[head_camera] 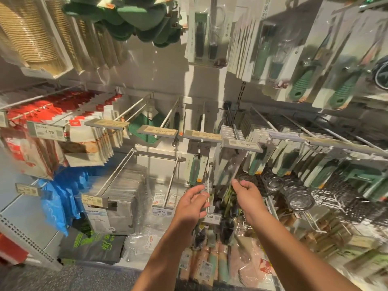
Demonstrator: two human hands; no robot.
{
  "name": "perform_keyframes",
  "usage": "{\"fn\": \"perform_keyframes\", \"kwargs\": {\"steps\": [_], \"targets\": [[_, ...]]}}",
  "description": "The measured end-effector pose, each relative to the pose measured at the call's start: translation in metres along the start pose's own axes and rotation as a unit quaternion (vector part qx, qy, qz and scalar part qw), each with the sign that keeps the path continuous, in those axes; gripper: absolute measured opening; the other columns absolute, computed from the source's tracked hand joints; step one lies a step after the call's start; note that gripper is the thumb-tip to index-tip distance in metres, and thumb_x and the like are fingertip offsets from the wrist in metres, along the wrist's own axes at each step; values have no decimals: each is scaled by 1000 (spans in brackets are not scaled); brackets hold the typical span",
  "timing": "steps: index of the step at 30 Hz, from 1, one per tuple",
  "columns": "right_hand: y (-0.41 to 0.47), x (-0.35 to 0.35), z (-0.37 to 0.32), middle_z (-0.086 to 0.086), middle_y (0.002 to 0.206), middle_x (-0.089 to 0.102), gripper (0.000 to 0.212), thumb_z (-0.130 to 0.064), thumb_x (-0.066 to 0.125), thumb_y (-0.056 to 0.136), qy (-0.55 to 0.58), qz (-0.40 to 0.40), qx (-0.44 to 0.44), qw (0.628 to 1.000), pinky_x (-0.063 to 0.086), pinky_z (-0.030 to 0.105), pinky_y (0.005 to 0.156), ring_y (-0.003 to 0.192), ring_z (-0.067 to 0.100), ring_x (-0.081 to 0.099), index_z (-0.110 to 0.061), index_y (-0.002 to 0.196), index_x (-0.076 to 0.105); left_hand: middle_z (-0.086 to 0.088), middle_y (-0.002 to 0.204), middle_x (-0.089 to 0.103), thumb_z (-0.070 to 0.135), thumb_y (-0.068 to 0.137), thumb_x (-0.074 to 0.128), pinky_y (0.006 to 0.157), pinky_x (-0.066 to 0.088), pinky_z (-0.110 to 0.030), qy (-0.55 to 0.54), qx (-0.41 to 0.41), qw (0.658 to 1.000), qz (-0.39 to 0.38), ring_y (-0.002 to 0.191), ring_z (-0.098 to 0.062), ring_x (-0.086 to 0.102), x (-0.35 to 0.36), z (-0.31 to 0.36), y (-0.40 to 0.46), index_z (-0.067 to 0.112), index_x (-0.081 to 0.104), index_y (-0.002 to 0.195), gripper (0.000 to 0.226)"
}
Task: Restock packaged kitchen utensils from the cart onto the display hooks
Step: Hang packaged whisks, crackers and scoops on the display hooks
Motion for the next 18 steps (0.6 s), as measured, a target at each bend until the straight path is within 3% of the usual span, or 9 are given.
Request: {"fn": "perform_keyframes", "kwargs": {"steps": [5, 8, 10, 14, 18], "targets": [[-18, -26, 40, 11, 103, 71, 31, -43, 65, 100, 8, 29, 54, 998, 47, 34, 73, 84, 24, 63, -14, 111, 65, -6, 120, 67, 24, 104, 58, 83, 55, -31, 119, -27, 990, -68, 103, -20, 66, 27, -23, 13, 19, 62, 130, 27], [-40, -47, 70, 12, 83, 67, 28, -32, 65, 101, 45, 45, 100, 993, 45, 36, 67, 75, 25, 58, -4, 107, 67, -8, 110, 67, 14, 105, 55, 77, 53, -29, 190, -38, 977, -91, 95, -21, 63, 46, -37, 18, 7, 64, 128, 26], [-62, -68, 89, 13, 86, 65, 37, -31, 65, 101, 62, 74, 118, 988, 44, 34, 68, 78, 26, 58, 5, 110, 64, -5, 107, 67, 15, 105, 54, 69, 51, -24, 228, -53, 964, -125, 88, -17, 63, 64, -52, 17, 8, 66, 126, 25], [-114, -120, 133, 7, 101, 70, 21, -36, 67, 99, 110, 153, 152, 970, 49, 31, 68, 83, 21, 66, -16, 96, 66, 1, 96, 66, 27, 107, 54, 68, 52, -26, 313, -74, 923, -212, 77, -12, 61, 109, -83, 2, 19, 65, 110, 14], [-175, -175, 185, 3, 86, 68, 27, -41, 69, 97, 172, 241, 181, 938, 48, 31, 63, 74, 19, 61, -14, 100, 66, 1, 84, 65, 37, 103, 56, 71, 53, -31, 380, -62, 872, -303, 71, -13, 60, 163, -109, -34, 26, 59, 80, 25]]}}
Point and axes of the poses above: each hand's wrist, its own y-axis towards the middle knuckle, its own x-axis out of the palm, z = x × y, the point moved 10 cm from there along y, towards the middle knuckle
